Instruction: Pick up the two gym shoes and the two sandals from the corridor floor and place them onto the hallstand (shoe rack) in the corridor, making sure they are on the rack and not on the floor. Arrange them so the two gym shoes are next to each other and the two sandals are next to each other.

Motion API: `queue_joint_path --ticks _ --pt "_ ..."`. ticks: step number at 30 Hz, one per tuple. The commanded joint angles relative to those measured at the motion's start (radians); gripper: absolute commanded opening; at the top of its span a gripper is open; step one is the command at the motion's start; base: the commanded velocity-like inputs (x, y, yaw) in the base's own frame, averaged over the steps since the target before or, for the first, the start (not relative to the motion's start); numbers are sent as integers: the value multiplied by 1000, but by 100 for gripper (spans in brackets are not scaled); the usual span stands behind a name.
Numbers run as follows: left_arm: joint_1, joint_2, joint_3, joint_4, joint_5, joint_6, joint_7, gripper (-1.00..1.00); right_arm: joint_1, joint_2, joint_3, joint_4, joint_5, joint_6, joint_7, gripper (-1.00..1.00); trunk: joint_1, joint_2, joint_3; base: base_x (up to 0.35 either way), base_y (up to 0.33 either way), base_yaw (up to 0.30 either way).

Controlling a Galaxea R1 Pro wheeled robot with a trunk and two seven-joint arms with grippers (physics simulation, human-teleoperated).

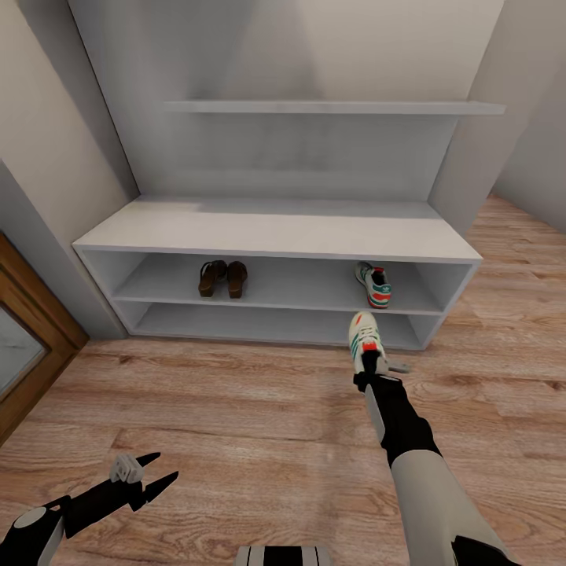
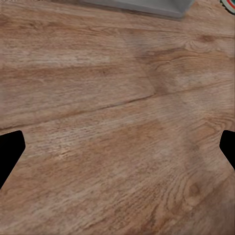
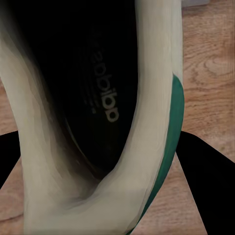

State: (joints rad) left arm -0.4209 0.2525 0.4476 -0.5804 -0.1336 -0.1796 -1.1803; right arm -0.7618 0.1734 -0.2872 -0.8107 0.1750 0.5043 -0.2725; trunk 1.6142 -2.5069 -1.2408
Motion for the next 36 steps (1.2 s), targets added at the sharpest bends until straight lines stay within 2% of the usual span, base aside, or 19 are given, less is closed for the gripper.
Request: queue_joint_path --ticks 1,5,19,36 --pt "-1 -1 6 0 -11 -10 -3 100 -1 1 -3 -1 10 7 3 -100 0 0 -1 0 0 0" --pt "0 -2 8 7 -11 -6 -4 100 -1 1 -2 20 12 8 0 -100 0 0 -1 0 0 0" --pt "1 -1 8 4 -11 -6 -4 100 -1 0 -4 -5 8 8 1 -100 0 0 0 0 0 0" --pt "1 -1 9 4 -9 -6 -4 100 -1 0 -4 -4 8 8 1 -100 0 0 24 0 0 0"
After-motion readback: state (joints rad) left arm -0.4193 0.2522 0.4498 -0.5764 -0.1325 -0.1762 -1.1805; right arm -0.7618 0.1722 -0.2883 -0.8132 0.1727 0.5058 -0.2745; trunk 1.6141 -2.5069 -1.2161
